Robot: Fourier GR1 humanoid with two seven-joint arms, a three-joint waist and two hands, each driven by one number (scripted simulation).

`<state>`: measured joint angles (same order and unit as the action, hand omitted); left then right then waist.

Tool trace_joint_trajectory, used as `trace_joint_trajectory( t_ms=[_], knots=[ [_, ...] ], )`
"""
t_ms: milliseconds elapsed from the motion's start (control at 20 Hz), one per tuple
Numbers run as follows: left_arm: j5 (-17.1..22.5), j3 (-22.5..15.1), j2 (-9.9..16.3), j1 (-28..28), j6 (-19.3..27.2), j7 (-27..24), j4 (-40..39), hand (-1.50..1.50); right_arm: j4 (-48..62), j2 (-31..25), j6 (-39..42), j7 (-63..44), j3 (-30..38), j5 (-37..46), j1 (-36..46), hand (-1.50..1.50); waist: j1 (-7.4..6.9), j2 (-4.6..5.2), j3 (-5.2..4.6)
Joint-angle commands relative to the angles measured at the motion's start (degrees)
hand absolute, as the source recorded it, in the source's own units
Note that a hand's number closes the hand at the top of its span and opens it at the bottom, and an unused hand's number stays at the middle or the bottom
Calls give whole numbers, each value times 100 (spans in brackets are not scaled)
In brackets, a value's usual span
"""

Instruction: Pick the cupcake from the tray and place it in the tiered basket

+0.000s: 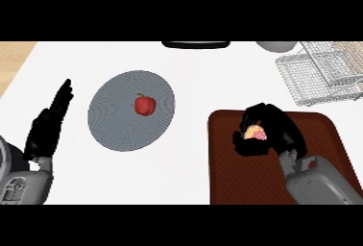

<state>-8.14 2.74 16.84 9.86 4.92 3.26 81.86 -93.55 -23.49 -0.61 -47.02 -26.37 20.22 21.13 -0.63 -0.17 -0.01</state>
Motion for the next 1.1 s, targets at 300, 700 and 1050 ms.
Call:
trace_joint_trajectory(
  t_ms=[300, 700, 1050],
  knots=[
    [-149, -56, -142, -240, 180, 66, 292, 0, -1416, -458, -584, 966, 867, 609, 520, 150, 86, -8, 4],
    [-106, 24, -60, -159, -32, 4, 194, 0, -1237, -1365, 357, 855, 2054, 546, 1393, 150, 39, 15, -1],
    [-61, 209, 49, 21, -179, 356, 416, 0, -249, -1271, 1141, 1164, 2787, -203, 2138, 150, 18, 21, 0]
  ],
)
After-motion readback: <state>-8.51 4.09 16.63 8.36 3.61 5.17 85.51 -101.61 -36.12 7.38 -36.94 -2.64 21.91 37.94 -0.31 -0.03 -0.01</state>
